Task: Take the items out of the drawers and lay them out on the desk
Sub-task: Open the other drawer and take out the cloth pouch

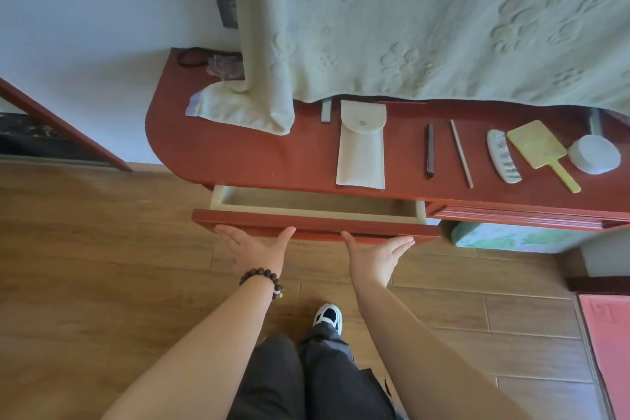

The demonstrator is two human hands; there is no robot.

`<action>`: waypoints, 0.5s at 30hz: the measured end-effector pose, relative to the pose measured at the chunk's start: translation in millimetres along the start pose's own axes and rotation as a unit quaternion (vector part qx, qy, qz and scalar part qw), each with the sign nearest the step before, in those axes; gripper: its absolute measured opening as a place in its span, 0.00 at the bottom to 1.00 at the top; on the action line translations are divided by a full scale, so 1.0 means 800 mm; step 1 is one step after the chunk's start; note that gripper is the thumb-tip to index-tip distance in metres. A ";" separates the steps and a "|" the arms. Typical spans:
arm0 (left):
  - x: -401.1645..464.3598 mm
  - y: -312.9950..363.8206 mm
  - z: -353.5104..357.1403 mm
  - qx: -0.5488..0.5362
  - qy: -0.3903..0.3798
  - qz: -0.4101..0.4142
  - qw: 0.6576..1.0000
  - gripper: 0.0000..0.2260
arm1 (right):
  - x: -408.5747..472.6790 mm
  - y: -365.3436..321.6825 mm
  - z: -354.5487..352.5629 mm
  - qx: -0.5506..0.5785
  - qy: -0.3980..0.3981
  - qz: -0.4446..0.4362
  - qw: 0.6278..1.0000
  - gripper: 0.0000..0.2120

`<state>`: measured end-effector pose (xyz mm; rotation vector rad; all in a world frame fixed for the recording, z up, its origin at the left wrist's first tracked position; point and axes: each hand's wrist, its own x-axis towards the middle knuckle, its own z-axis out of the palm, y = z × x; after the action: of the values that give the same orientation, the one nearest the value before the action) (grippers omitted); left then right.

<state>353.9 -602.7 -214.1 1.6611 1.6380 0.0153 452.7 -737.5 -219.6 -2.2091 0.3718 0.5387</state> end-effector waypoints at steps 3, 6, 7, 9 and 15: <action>0.014 0.014 0.002 0.004 0.000 0.000 1.000 0.61 | 0.012 -0.012 0.005 0.002 -0.004 -0.005 1.000 0.61; 0.028 0.027 0.004 0.010 0.001 0.003 1.000 0.61 | 0.025 -0.024 0.009 -0.002 -0.008 -0.011 1.000 0.60; 0.032 0.031 0.005 0.010 -0.001 0.005 1.000 0.61 | 0.030 -0.029 0.010 -0.002 -0.009 -0.015 1.000 0.59; 0.042 0.040 0.005 0.012 -0.005 0.010 1.000 0.61 | 0.038 -0.037 0.011 -0.002 -0.012 -0.023 1.000 0.57; 0.063 0.063 0.005 -0.005 -0.025 0.019 0.999 0.59 | 0.056 -0.062 0.016 -0.012 -0.025 -0.017 0.999 0.56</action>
<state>406.6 -554.9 -215.3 1.6720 1.5658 0.0021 509.7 -700.0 -217.1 -2.2165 0.3029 0.5815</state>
